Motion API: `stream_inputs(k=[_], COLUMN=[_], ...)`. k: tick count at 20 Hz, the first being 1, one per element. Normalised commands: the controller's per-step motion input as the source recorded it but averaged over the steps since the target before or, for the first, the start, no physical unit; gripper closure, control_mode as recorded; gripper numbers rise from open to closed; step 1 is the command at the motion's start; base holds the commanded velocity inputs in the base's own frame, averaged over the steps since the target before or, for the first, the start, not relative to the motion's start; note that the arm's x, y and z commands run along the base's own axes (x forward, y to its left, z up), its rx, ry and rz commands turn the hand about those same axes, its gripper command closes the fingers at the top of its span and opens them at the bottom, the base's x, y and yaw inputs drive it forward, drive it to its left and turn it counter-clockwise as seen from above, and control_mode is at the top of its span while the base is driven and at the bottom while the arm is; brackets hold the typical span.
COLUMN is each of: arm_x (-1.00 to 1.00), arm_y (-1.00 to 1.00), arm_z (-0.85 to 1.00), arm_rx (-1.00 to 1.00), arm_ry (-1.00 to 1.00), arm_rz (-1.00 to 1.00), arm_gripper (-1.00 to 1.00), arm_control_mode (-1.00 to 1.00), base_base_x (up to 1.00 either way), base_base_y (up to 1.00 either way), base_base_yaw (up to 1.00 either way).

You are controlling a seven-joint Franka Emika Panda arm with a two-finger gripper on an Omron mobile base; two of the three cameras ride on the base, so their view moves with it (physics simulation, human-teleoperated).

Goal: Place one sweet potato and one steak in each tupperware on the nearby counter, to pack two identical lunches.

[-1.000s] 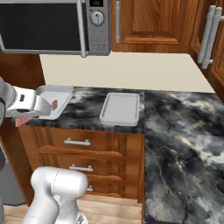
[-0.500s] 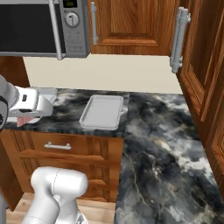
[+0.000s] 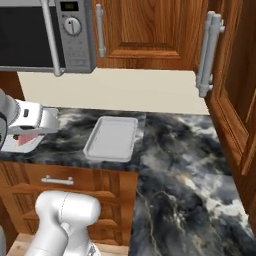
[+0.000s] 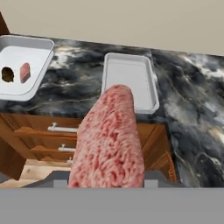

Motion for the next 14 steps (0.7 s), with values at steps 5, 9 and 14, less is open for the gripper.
stream_inputs(k=[5,9,14], arm_x=[0.0,0.0,0.0], arm_y=[0.0,0.0,0.0], arm_z=[0.0,0.0,0.0], arm_rx=[0.0,0.0,0.0], arm_ry=[0.0,0.0,0.0], arm_rz=[0.0,0.0,0.0], arm_gripper=[1.0,1.0,1.0], arm_control_mode=[1.0,1.0,1.0], base_base_x=[0.57,0.36,0.42], base_base_y=[-0.28,-0.34,-0.36], base_base_yaw=[0.0,0.0,0.0])
